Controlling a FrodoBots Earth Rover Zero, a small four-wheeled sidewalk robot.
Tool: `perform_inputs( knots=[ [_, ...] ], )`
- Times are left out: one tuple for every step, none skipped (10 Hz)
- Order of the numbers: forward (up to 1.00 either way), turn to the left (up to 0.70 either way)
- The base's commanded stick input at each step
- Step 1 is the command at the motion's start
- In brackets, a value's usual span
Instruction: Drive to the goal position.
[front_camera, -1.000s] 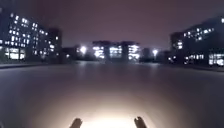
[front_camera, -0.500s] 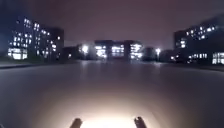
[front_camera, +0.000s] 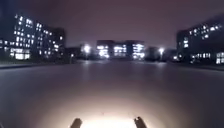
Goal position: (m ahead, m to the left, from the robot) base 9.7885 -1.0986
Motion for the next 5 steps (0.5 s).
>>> perform_inputs(
  knots=[
    [1.00,0.00],
    [1.00,0.00],
    [1.00,0.00],
    [1.00,0.00],
    [1.00,-0.15]
  ],
)
